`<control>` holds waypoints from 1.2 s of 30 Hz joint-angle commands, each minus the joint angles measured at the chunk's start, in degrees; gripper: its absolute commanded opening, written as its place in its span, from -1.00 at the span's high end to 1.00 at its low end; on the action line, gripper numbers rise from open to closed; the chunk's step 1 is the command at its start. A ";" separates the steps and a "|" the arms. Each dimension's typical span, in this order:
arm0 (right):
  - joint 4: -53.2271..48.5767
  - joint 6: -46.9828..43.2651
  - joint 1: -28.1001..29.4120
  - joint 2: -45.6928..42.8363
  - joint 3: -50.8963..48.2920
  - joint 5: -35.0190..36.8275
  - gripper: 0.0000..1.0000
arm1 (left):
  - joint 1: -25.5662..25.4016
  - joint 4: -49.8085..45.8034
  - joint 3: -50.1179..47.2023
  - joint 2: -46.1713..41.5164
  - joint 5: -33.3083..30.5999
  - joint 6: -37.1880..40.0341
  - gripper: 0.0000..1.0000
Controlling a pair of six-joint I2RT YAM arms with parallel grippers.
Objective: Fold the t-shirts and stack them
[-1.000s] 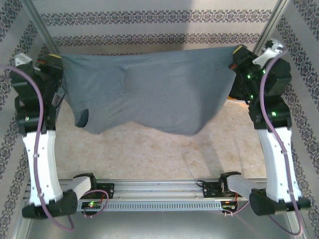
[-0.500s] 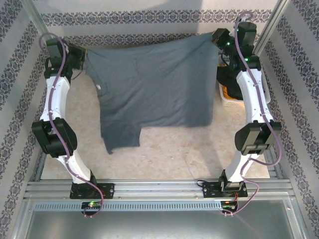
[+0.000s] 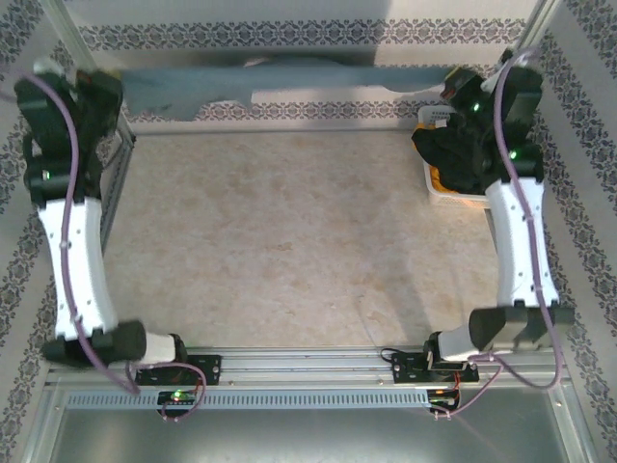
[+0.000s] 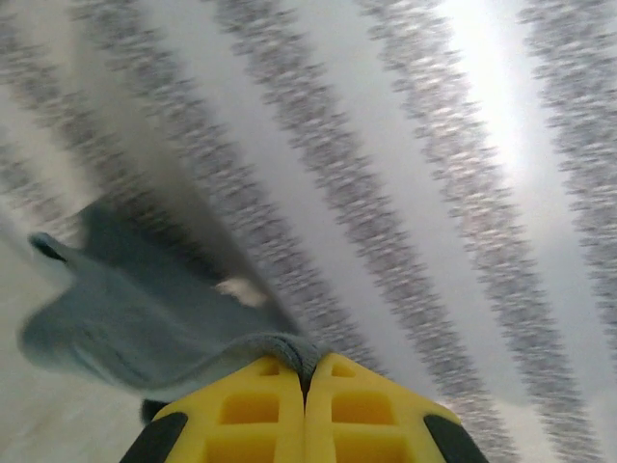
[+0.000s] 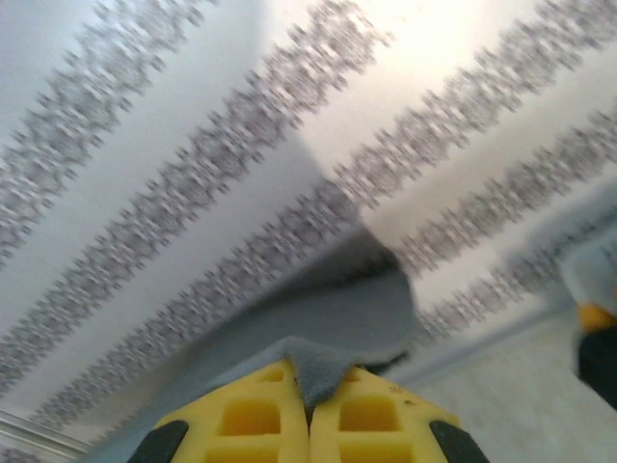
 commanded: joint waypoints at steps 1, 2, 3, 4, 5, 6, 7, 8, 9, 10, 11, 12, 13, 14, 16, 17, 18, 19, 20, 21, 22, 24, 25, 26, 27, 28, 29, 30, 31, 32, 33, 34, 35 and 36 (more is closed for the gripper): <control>-2.98 0.06 1.53 -5.30 -14.65 13.09 1.00 | 0.63 -1.29 -20.25 -4.65 -11.13 -2.18 1.00; -3.32 -0.11 2.30 -6.70 -18.84 14.11 1.00 | 0.62 -1.39 -25.94 -5.46 -10.93 -2.08 1.00; -3.40 0.07 2.85 -7.48 -22.96 14.63 1.00 | 0.55 -0.29 -29.84 -5.52 -9.76 -1.65 0.94; -3.32 0.81 3.08 -7.74 -27.01 14.10 1.00 | 0.59 1.21 -34.03 -4.93 -8.02 -1.07 0.72; -3.20 1.06 3.14 -7.32 -30.12 13.07 0.84 | 0.52 2.17 -37.02 -3.63 -6.06 -0.12 0.53; -3.59 0.87 3.23 -6.29 -32.23 11.98 0.62 | 0.46 2.22 -38.94 -1.99 -4.73 0.71 0.39; -4.34 0.45 3.27 -4.84 -33.30 10.92 0.38 | 0.12 1.83 -40.18 -0.74 -4.08 1.41 0.24; -6.11 -0.29 3.27 -2.57 -33.55 9.59 0.16 | -0.60 1.49 -41.11 0.54 -4.45 2.64 0.05; -9.30 -1.03 3.34 -0.40 -32.55 8.70 0.04 | -1.83 0.79 -41.64 1.37 -5.34 3.90 -0.09; -12.87 -2.01 3.42 1.76 -31.13 8.07 -0.02 | -2.88 -0.01 -41.68 1.86 -6.02 4.86 -0.14; -15.80 -3.00 3.80 3.35 -29.86 8.28 -0.05 | -4.16 -0.87 -41.65 2.51 -6.23 5.71 -0.16; -17.56 -3.59 4.39 3.99 -29.30 8.97 -0.07 | -5.55 -1.98 -41.60 2.75 -6.60 6.13 -0.17; -17.90 -3.92 4.90 3.77 -29.60 9.46 -0.07 | -6.85 -3.12 -41.66 2.66 -7.11 6.39 -0.16; -17.65 -4.15 5.56 2.81 -30.63 9.97 -0.07 | -8.51 -4.54 -41.92 2.33 -7.65 6.50 -0.15; -16.64 -4.33 6.70 0.90 -32.39 10.53 -0.08 | -12.30 -7.06 -42.95 1.35 -8.61 5.94 -0.13; -16.62 -4.57 7.29 0.30 -32.89 10.87 -0.08 | -14.37 -8.93 -43.70 0.74 -9.02 5.23 -0.12; -17.11 -4.99 7.93 -0.01 -33.05 11.18 -0.08 | -16.86 -10.50 -44.56 0.14 -9.14 4.14 -0.11; -17.47 -5.56 8.39 -0.20 -33.00 11.26 -0.08 | -18.92 -11.94 -45.71 -0.55 -9.01 2.86 -0.11; -17.93 -6.26 9.07 -0.27 -32.89 11.06 -0.07 | -21.17 -13.63 -47.03 -1.36 -8.97 1.24 -0.10; -18.34 -6.90 9.65 -0.30 -32.72 10.81 -0.06 | -23.65 -15.45 -48.49 -2.47 -8.67 -0.49 -0.10; -18.52 -7.45 9.98 -0.29 -32.63 10.26 -0.05 | -25.48 -16.97 -49.78 -3.55 -8.33 -1.98 -0.08; -18.52 -8.68 10.80 -0.49 -32.44 8.91 -0.04 | -28.57 -20.13 -52.85 -6.12 -7.21 -3.96 -0.08; -18.62 -9.12 11.23 -0.39 -32.32 8.38 -0.04 | -29.46 -21.76 -53.94 -7.32 -6.80 -4.30 -0.08; -18.67 -9.57 11.67 -0.19 -32.16 7.54 -0.04 | -30.08 -23.46 -55.23 -8.80 -6.32 -4.49 -0.07; -18.99 -9.74 11.99 0.09 -32.01 6.67 -0.05 | -30.59 -24.69 -56.47 -10.27 -5.65 -4.51 -0.05; -19.52 -9.65 12.32 0.38 -31.99 6.02 -0.04 | -31.12 -25.50 -57.58 -11.31 -4.92 -4.21 -0.04; -19.83 -8.98 12.40 0.57 -32.38 5.10 -0.04 | -31.73 -26.23 -58.73 -12.16 -3.52 -3.68 -0.04; -19.90 -8.06 12.29 0.57 -33.34 4.06 -0.04 | -32.63 -26.53 -59.91 -12.37 -1.77 -2.95 -0.03; -19.69 -7.29 12.24 0.42 -34.06 3.41 -0.04 | -33.49 -26.62 -60.92 -12.36 -0.05 -2.26 -0.03; -19.31 -6.99 12.28 0.10 -35.23 2.77 -0.04 | -34.82 -26.10 -62.03 -12.29 2.28 -1.49 -0.03; -18.85 -6.76 12.49 -0.26 -36.01 2.58 -0.03 | -36.75 -24.89 -63.03 -12.29 4.37 -1.05 -0.04; -18.58 -6.62 12.65 -0.51 -36.72 2.72 -0.03 | -38.44 -24.48 -63.61 -12.14 5.46 -1.24 -0.04; -18.44 -6.33 12.72 -0.71 -37.23 2.54 -0.04 | -40.60 -24.47 -63.95 -11.99 6.30 -1.88 -0.04; -18.44 -6.36 12.76 -0.73 -37.41 2.47 -0.03 | -42.97 -24.31 -63.97 -11.91 6.70 -2.73 -0.04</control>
